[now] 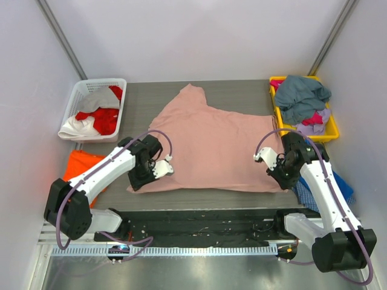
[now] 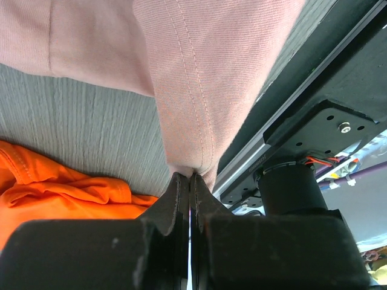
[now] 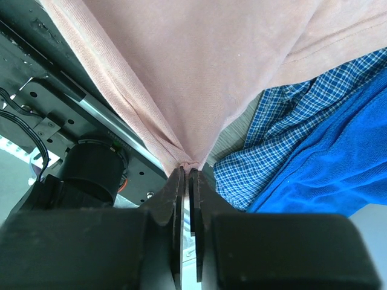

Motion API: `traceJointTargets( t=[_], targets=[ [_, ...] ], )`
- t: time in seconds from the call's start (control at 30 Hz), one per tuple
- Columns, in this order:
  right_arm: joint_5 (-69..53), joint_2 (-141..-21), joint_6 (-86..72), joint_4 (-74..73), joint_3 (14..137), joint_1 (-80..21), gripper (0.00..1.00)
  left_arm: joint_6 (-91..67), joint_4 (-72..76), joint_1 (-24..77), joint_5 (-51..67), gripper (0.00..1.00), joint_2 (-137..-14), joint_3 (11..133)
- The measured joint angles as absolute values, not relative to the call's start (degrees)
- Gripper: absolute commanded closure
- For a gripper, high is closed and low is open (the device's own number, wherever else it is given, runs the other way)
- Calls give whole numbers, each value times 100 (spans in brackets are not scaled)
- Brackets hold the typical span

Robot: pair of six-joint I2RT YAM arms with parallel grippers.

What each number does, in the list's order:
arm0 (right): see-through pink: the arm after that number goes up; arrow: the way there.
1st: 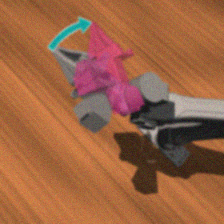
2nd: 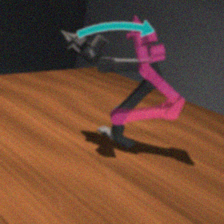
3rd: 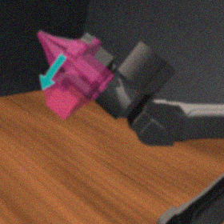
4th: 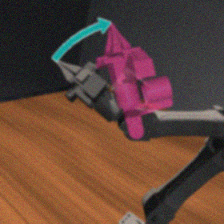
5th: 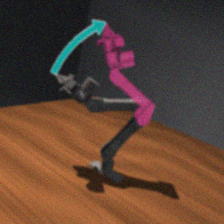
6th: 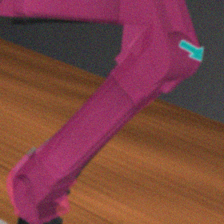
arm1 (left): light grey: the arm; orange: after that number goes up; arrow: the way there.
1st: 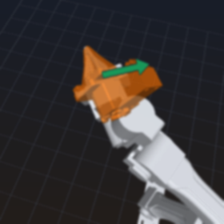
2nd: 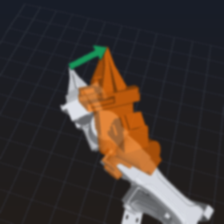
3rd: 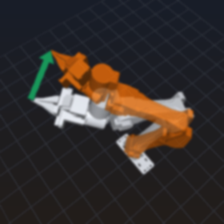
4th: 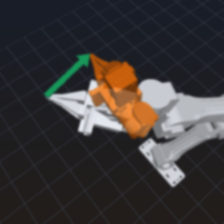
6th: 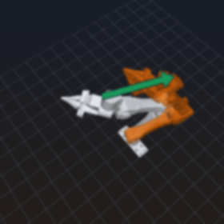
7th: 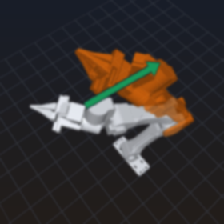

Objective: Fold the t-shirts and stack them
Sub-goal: Flatten out the tshirt

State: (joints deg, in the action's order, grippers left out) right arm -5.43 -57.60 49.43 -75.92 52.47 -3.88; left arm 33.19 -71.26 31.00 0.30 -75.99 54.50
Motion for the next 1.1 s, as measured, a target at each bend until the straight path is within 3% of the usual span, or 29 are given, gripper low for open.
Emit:
traceJointTargets(
  t=[0.27, 0.6, 0.77, 0.87, 1.0, 1.1],
  targets=[
    [-460, -5719, 4967, -7640, 5166, -388, 57, 3306, -7179, 3100, -93, 69, -7592, 5411],
    [-325, -5623, 4963, -7658, 5089, -388, 53, 3345, -7334, 3100, -150, 57, -7400, 5301],
    [-200, -5642, 4794, -7303, 5100, -388, 50, 3371, -7183, 3100, -305, 43, -7205, 5323],
    [-139, -5782, 4469, -6639, 5162, -388, 49, 3352, -6646, 3100, -436, 36, -7116, 5439],
    [-36, -6069, 3844, -5349, 5245, -388, 37, 3221, -5363, 3085, -607, 25, -7177, 5666],
    [25, -6337, 3400, -4379, 5339, -388, 35, 3098, -4386, 3022, -674, 21, -7426, 5819]
  ],
)
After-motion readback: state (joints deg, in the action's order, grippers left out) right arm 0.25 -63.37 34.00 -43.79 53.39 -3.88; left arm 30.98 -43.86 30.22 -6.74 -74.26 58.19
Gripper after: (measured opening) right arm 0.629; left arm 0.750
